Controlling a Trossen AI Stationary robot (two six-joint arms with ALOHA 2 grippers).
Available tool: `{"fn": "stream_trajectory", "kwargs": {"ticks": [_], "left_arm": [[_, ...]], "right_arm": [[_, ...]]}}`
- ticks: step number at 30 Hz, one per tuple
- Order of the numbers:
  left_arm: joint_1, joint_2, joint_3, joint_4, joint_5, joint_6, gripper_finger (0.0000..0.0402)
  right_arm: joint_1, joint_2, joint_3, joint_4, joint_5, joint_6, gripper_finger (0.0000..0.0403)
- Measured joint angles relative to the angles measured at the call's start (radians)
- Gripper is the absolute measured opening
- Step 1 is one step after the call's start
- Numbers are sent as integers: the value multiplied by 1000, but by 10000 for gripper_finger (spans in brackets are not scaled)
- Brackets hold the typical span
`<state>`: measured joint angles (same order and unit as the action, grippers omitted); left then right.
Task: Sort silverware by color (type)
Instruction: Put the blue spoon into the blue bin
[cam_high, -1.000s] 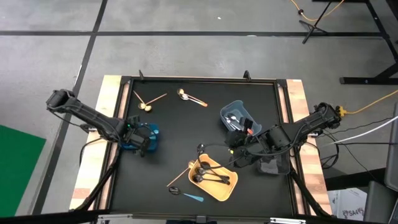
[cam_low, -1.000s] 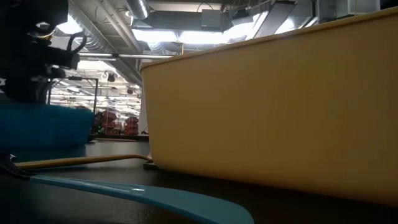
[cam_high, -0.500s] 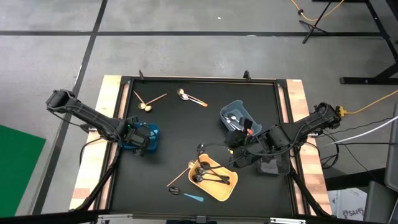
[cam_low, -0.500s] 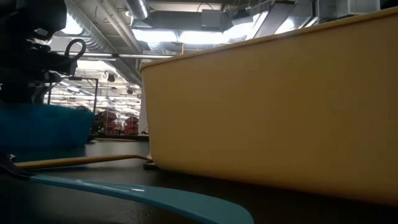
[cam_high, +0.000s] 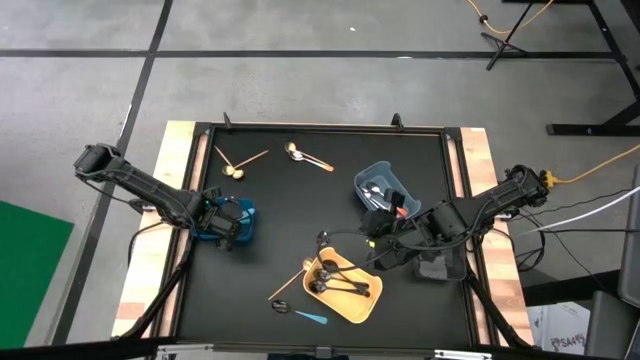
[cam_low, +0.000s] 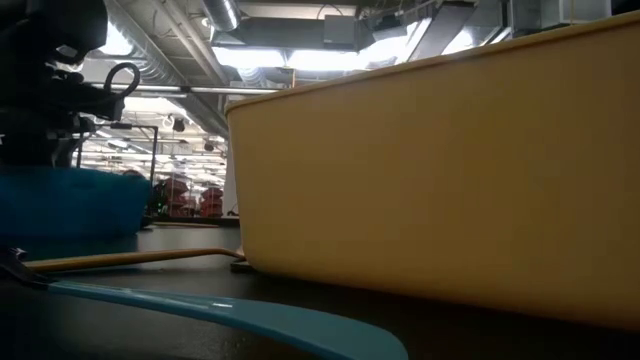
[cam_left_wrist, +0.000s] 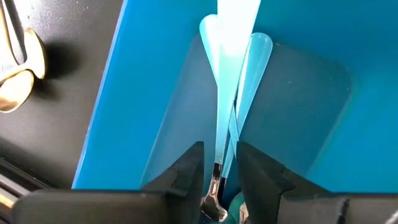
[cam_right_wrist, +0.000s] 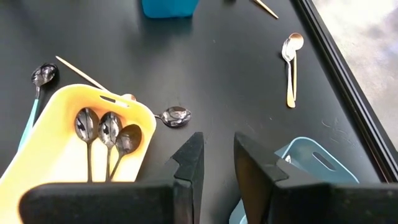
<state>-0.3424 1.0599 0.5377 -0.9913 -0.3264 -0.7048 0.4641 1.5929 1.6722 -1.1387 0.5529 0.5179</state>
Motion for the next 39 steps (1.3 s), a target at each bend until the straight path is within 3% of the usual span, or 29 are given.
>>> {"fn": "stream_trajectory", "kwargs": {"ticks": [17, 23, 30, 39], "left_arm": [[0, 0, 3, -4, 19, -70, 99], [0, 0, 61, -39, 52, -72, 99], [0, 0, 116, -40, -14, -71, 99], [0, 0, 116, -15, -28, -71, 99]], "right_arm": [[0, 0, 0, 30, 0, 0, 78], [0, 0, 0, 30, 0, 0, 78], [0, 0, 0, 30, 0, 0, 78], [0, 0, 0, 30, 0, 0, 78]]}}
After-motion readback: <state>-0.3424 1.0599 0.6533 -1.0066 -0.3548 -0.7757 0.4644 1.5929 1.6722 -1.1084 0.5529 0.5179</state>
